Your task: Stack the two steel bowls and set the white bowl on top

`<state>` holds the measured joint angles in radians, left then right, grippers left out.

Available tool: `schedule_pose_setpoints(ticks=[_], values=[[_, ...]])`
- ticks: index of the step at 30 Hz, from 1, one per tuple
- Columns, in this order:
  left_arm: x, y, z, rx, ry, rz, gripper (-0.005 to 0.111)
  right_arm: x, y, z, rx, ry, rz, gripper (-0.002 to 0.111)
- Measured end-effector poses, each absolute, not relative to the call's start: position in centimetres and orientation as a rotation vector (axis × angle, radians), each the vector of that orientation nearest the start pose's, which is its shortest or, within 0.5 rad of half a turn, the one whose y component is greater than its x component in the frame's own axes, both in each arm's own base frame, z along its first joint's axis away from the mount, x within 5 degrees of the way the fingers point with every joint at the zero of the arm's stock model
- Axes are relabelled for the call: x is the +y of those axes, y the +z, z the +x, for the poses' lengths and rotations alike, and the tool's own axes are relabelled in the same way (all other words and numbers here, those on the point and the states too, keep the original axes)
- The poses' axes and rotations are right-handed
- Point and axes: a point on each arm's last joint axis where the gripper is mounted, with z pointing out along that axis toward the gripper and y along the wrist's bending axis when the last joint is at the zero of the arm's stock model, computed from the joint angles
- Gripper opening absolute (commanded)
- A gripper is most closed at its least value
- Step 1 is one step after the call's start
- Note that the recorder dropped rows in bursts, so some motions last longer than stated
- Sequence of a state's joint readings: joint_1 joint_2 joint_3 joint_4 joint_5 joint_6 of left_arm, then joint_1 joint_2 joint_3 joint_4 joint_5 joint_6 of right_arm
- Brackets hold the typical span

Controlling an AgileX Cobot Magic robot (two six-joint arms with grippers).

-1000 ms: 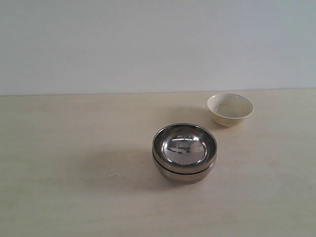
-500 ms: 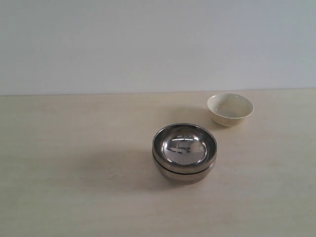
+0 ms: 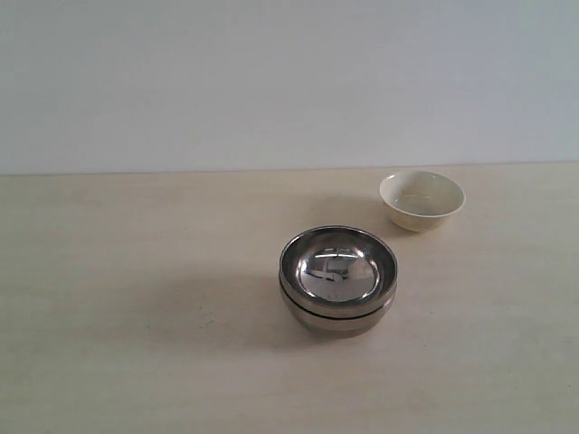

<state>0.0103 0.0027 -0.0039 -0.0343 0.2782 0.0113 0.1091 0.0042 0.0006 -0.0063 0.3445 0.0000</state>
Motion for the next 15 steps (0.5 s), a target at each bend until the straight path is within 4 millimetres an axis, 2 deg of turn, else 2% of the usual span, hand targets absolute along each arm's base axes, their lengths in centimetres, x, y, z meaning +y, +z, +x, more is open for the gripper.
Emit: schedule_pose_setpoints(ticks=[15], values=[[-0.03,18.86,5.48,1.767,0.003,0.003,0.004,0.57,18.17,5.34,1.83,0.071,-0.104,0.001]])
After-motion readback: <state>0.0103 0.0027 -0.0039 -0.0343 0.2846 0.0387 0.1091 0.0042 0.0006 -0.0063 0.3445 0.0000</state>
